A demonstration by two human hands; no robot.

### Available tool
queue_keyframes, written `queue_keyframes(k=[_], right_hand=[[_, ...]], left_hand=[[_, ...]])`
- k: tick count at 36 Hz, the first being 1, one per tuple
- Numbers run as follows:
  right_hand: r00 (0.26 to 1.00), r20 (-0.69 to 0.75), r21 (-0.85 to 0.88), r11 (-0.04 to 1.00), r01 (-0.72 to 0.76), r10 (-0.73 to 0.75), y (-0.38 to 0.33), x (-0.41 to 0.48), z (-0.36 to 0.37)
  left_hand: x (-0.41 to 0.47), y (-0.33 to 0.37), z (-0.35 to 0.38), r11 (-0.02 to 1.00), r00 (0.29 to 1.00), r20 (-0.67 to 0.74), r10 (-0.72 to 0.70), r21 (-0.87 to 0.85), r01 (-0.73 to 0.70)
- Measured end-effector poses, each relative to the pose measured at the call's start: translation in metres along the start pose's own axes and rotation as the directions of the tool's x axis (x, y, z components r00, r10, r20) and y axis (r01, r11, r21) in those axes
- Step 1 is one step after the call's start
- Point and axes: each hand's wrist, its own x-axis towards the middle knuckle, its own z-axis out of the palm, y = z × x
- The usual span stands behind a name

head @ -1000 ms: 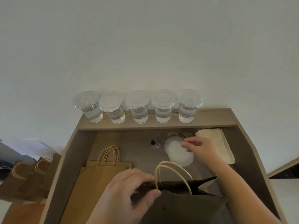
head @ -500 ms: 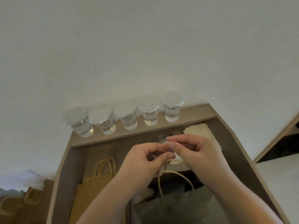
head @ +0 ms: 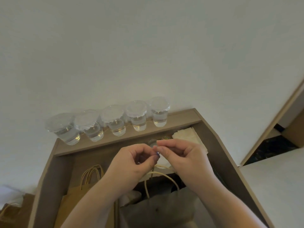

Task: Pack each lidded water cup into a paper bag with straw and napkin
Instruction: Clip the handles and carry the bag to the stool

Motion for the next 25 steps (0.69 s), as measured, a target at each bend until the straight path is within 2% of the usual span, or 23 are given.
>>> queue_keyframes(k=[3, 5, 9, 12, 25], right_hand=[[1.0, 0.012, -0.133, 0.991, 0.023, -0.022, 0.001, 0.001, -0.004], [0.997, 0.059, -0.219, 0.974, 0.059, -0.047, 0.0, 0.002, -0.009], [0.985, 0.172, -0.31, 0.947, 0.088, -0.035, -0.004, 0.006, -0.019], [0.972, 0.234, -0.356, 0.927, 0.121, -0.037, -0.006, 0.006, -0.024], [0.929, 0.368, -0.338, 0.925, 0.174, -0.041, -0.001, 0.015, -0.023]], left_hand=[[-0.003, -0.003, 0.001, 0.999, 1.0, -0.017, 0.011, 0.037, -0.01], [-0.005, -0.006, 0.002, 0.991, 0.999, -0.014, 0.045, 0.125, -0.043], [-0.008, -0.006, 0.001, 0.941, 0.991, 0.012, 0.134, 0.311, -0.131], [-0.007, -0.003, 0.002, 0.92, 0.984, 0.018, 0.178, 0.352, -0.173], [-0.018, -0.007, -0.002, 0.919, 0.984, -0.026, 0.175, 0.364, -0.154]])
